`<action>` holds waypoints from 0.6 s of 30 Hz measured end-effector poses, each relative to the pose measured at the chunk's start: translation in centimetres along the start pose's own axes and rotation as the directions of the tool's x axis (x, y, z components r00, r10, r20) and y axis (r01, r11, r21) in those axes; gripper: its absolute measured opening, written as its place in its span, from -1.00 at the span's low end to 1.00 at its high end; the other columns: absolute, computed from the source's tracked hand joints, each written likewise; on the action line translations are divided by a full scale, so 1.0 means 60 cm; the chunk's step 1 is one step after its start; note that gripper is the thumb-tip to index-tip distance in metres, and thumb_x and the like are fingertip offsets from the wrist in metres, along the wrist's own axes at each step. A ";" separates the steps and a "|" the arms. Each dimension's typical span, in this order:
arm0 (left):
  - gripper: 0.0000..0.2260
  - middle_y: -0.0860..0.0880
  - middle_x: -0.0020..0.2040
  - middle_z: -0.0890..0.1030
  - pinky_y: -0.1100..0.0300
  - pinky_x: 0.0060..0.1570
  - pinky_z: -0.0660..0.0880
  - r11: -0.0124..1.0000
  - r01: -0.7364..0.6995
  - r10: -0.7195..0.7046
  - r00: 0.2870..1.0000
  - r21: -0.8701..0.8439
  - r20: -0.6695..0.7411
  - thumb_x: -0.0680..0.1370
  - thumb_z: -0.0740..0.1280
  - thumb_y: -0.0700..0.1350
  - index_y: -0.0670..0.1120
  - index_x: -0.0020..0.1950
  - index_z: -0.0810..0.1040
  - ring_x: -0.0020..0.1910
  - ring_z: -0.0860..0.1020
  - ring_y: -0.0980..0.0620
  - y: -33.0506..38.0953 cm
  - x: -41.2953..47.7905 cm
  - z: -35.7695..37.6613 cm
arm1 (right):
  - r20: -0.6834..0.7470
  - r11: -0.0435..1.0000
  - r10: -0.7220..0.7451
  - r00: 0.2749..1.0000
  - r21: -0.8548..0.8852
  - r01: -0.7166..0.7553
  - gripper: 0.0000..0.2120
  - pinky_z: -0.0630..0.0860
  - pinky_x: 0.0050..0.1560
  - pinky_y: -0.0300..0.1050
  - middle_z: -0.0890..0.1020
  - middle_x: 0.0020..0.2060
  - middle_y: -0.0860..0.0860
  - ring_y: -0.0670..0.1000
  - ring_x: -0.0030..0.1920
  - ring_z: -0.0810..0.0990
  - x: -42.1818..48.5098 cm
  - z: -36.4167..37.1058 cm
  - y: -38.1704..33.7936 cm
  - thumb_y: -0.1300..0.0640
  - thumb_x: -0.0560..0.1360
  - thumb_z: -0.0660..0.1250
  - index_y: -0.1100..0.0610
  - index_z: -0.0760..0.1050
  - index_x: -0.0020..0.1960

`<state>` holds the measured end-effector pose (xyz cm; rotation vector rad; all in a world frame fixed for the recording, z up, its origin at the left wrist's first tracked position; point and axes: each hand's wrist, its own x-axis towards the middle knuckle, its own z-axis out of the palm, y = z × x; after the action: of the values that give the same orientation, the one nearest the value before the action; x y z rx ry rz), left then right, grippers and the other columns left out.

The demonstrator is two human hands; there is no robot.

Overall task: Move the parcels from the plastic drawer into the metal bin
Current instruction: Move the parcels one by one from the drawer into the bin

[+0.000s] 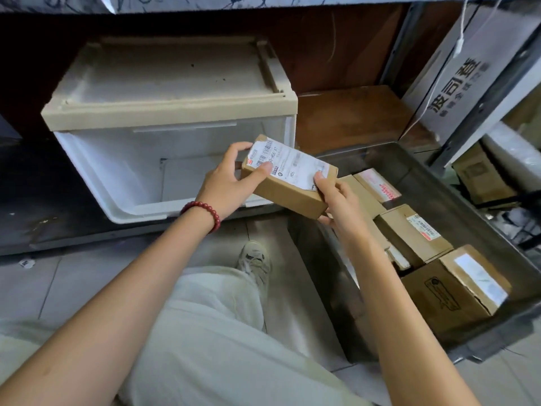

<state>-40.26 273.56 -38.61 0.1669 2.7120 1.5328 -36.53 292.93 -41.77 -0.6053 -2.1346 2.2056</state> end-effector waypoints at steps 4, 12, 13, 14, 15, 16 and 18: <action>-0.57 0.03 0.34 0.41 -0.08 0.15 0.52 0.999 -0.044 0.044 0.997 -0.007 0.066 0.51 0.31 0.19 0.19 0.35 0.32 0.22 0.45 -0.03 0.043 0.033 0.085 | -0.117 1.000 0.003 0.993 -0.009 -0.005 -0.41 0.52 -0.05 -0.17 0.53 0.26 -0.07 -0.08 0.15 0.54 0.008 -0.081 0.003 -0.22 0.51 0.30 -0.02 0.30 0.46; -0.59 0.09 0.26 0.45 0.17 0.16 0.41 0.989 -0.149 0.143 0.965 0.009 0.219 0.53 0.29 0.18 0.22 0.37 0.35 0.18 0.42 0.09 0.095 0.076 0.253 | -0.363 0.999 -0.025 0.931 -0.041 0.011 -0.54 0.55 0.09 -0.09 0.54 0.20 -0.09 -0.15 0.08 0.54 0.003 -0.242 0.009 -0.15 0.50 0.35 0.01 0.41 0.32; -0.58 0.06 0.29 0.46 0.12 0.20 0.42 0.986 -0.166 0.155 0.958 0.024 0.240 0.54 0.29 0.18 0.21 0.38 0.35 0.22 0.42 0.06 0.100 0.083 0.269 | -0.387 0.998 -0.035 0.921 -0.065 0.011 -0.54 0.54 0.12 -0.07 0.55 0.19 -0.10 -0.15 0.08 0.54 0.006 -0.258 0.013 -0.16 0.49 0.36 0.01 0.43 0.31; -0.57 0.03 0.32 0.46 0.06 0.24 0.42 0.982 -0.184 0.168 0.950 0.036 0.262 0.54 0.28 0.18 0.19 0.39 0.35 0.26 0.42 0.03 0.107 0.089 0.284 | -0.409 0.996 -0.041 0.912 -0.086 0.006 -0.53 0.53 0.17 -0.04 0.55 0.19 -0.10 -0.13 0.10 0.54 0.009 -0.272 0.018 -0.18 0.48 0.36 0.01 0.43 0.30; -0.56 0.01 0.33 0.46 0.04 0.26 0.41 0.978 -0.201 0.179 0.940 0.048 0.289 0.54 0.28 0.18 0.16 0.41 0.34 0.29 0.42 0.01 0.114 0.096 0.298 | -0.426 0.994 -0.044 0.904 -0.109 -0.003 -0.52 0.51 0.22 0.01 0.55 0.18 -0.11 -0.10 0.13 0.54 0.011 -0.283 0.022 -0.20 0.47 0.36 0.00 0.43 0.30; -0.54 0.00 0.34 0.46 0.04 0.26 0.41 0.974 -0.217 0.186 0.928 0.061 0.322 0.55 0.28 0.17 0.14 0.42 0.34 0.30 0.42 0.00 0.121 0.105 0.311 | -0.442 0.991 -0.047 0.896 -0.133 -0.013 -0.50 0.49 0.24 0.02 0.55 0.17 -0.11 -0.08 0.15 0.53 0.013 -0.293 0.026 -0.22 0.46 0.35 0.00 0.42 0.30; -0.52 -0.02 0.35 0.45 -0.01 0.26 0.42 0.965 -0.244 0.190 0.905 0.096 0.381 0.54 0.28 0.18 0.13 0.44 0.32 0.31 0.42 -0.03 0.133 0.125 0.337 | -0.452 0.981 -0.053 0.890 -0.188 -0.037 -0.46 0.46 0.22 -0.03 0.54 0.18 -0.11 -0.06 0.18 0.52 0.016 -0.308 0.032 -0.25 0.46 0.34 -0.01 0.37 0.32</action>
<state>-45.61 295.65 -42.01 0.7091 2.5576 1.1945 -31.75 310.77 -43.78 -1.0051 -2.0886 1.6405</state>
